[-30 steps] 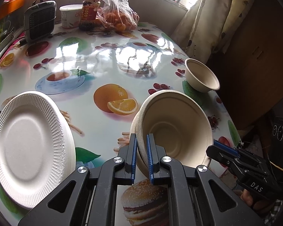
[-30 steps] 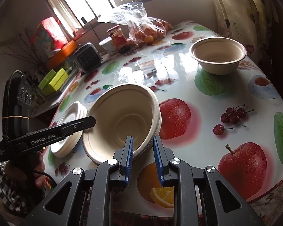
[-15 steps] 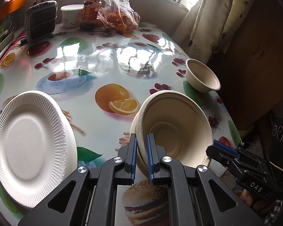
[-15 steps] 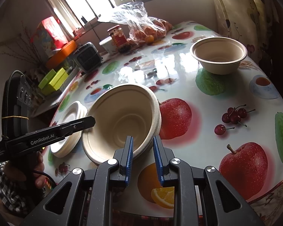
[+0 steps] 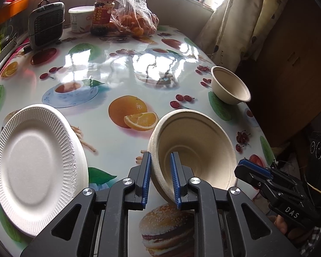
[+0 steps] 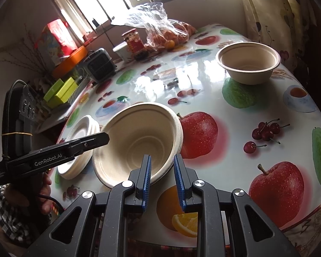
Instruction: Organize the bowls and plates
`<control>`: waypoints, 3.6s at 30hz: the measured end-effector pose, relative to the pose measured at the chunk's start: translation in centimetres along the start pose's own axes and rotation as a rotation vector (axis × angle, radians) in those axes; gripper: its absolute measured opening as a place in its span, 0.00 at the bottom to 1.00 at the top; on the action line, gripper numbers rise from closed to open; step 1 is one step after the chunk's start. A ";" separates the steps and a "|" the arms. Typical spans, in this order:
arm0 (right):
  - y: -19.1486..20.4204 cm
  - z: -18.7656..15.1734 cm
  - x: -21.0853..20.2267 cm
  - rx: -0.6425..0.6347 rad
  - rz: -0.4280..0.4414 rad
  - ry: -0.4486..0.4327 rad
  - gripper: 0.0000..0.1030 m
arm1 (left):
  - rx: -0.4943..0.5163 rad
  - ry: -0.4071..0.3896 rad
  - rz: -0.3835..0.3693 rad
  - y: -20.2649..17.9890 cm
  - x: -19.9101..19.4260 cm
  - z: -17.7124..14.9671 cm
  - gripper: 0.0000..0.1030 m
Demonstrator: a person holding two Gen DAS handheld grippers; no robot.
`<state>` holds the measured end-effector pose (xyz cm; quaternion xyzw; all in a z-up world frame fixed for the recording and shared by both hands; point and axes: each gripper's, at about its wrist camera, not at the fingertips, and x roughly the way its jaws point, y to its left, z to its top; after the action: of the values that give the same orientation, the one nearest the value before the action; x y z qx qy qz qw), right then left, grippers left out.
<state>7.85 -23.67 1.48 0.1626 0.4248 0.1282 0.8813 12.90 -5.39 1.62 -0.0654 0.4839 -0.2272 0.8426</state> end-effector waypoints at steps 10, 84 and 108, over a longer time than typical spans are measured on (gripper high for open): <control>-0.1 0.0 0.1 0.008 -0.007 -0.007 0.21 | 0.008 0.003 0.027 0.1 0.0 -0.1 0.33; -16.6 10.5 -1.4 0.223 -0.216 -0.169 0.39 | 0.216 0.085 -0.023 -11.9 14.7 18.2 0.36; -18.0 11.7 0.9 0.243 -0.144 -0.137 0.29 | 0.194 0.171 -0.072 -12.5 18.1 18.8 0.17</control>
<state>19.23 -41.88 0.60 0.2457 0.3867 0.0011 0.8889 32.52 -26.62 1.31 0.0185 0.5271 -0.3078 0.7919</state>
